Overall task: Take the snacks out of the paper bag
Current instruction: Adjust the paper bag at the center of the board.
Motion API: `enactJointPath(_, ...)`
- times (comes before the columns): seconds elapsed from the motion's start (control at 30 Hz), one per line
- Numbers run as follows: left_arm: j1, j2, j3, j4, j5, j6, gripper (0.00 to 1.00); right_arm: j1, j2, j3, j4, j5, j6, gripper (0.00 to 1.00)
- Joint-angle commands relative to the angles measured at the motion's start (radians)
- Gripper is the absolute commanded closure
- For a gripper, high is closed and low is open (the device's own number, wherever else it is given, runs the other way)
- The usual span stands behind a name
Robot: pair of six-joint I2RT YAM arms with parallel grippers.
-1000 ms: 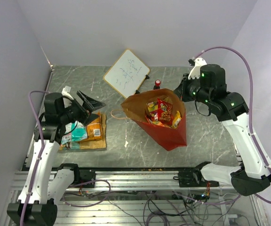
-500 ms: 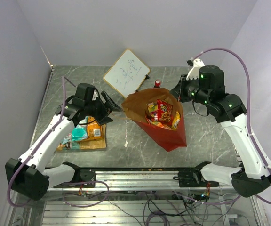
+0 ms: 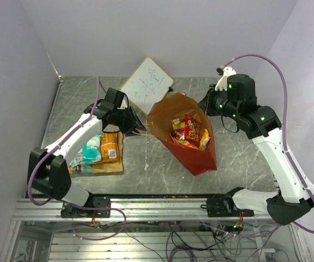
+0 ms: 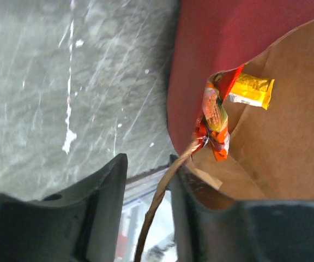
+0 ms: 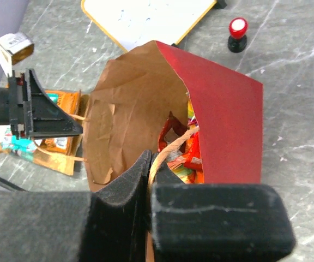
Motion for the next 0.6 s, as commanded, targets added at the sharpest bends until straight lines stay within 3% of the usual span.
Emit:
enactJointPath(0.0,-0.009,0.027,0.125,0.028,0.076,0.089,0.64,0.005,0.016,0.079,-0.023,0.112,-0.042,1.0)
enactJointPath(0.1,-0.009,0.049,0.168,0.028,0.134,0.092,0.88,0.005,0.018,0.104,-0.01,0.211,-0.077,1.0)
enactJointPath(0.13,-0.009,0.056,0.185,0.037,0.158,0.088,0.92,0.004,0.026,0.114,-0.006,0.251,-0.094,1.0)
enactJointPath(0.3,-0.028,0.083,0.253,0.132,0.271,0.021,0.93,-0.035,0.101,0.197,0.06,0.448,-0.182,1.0)
enactJointPath(0.57,-0.158,0.169,0.427,0.159,0.295,-0.021,0.93,-0.275,0.272,0.443,0.186,0.27,-0.386,1.0)
